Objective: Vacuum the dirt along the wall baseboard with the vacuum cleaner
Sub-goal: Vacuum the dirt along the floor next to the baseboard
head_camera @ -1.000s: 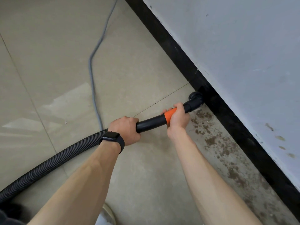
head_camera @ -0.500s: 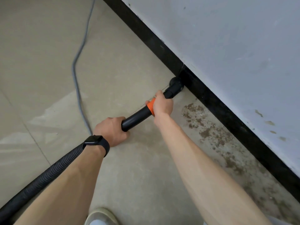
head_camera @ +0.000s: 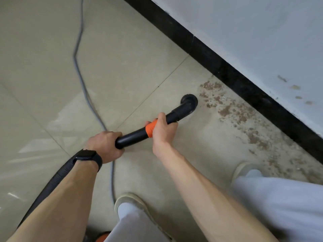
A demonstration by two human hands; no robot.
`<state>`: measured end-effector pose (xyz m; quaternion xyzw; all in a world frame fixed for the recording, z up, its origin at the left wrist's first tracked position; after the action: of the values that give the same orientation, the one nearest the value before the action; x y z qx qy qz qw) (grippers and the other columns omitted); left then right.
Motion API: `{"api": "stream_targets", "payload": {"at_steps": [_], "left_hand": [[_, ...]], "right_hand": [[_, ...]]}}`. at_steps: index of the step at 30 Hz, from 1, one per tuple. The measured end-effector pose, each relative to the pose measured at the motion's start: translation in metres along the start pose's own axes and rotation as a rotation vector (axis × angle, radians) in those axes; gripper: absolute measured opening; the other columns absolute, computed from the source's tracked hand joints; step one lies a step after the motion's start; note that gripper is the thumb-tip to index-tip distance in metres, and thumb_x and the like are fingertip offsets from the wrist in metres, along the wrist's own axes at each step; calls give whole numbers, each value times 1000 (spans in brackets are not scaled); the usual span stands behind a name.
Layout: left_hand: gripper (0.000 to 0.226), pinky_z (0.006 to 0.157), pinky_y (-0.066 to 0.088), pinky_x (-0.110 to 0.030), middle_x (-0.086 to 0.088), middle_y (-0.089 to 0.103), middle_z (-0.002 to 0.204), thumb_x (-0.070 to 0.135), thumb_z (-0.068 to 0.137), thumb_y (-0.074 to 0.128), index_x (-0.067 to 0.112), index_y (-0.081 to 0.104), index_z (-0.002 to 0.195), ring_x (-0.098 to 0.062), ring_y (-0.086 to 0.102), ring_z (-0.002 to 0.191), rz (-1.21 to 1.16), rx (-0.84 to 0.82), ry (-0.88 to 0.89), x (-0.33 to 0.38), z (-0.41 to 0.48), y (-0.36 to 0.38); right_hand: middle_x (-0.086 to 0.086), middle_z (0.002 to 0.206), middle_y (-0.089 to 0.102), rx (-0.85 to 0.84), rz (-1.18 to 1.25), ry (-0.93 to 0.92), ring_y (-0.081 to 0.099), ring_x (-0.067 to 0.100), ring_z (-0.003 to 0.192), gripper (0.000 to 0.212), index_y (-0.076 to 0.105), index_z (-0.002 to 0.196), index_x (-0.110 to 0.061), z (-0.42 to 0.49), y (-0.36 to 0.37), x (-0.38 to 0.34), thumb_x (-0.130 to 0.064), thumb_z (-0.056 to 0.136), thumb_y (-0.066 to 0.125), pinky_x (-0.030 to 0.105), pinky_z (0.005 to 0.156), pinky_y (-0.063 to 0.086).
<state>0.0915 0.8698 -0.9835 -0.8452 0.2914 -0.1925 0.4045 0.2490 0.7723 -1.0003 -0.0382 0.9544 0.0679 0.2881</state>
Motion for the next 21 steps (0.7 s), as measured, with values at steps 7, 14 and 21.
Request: {"api": "stream_targets", "payload": {"at_steps": [7, 14, 21], "left_hand": [[12, 56, 39, -27, 11, 55, 73, 39, 77, 61, 35, 50, 81, -16, 54, 66, 68, -35, 118, 23, -4, 8], [10, 57, 38, -28, 12, 47, 69, 40, 77, 57, 36, 51, 83, -17, 53, 69, 126, -29, 249, 65, 10, 6], [10, 52, 34, -25, 11, 51, 67, 36, 76, 60, 33, 50, 79, -15, 52, 62, 61, 29, 161, 59, 18, -1]], "right_hand": [[-6, 55, 57, 121, 72, -9, 68, 21, 49, 17, 44, 103, -11, -10, -38, 2, -17, 94, 58, 25, 50, 53], [-8, 50, 55, 260, 145, -36, 65, 21, 47, 16, 48, 102, -9, -2, -78, -16, -17, 93, 58, 26, 50, 53], [-1, 51, 46, 169, 135, -49, 49, 19, 39, 13, 45, 99, -8, 11, -47, -36, -9, 94, 57, 28, 49, 53]]}}
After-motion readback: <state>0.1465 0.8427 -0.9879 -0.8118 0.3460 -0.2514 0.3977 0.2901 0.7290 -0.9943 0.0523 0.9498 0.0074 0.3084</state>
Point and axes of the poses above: each hand's wrist, its own z-axis towards the middle knuckle, its own y-axis out of the palm, x = y × z, the point moved 2 cm from there along z, towards the middle knuckle
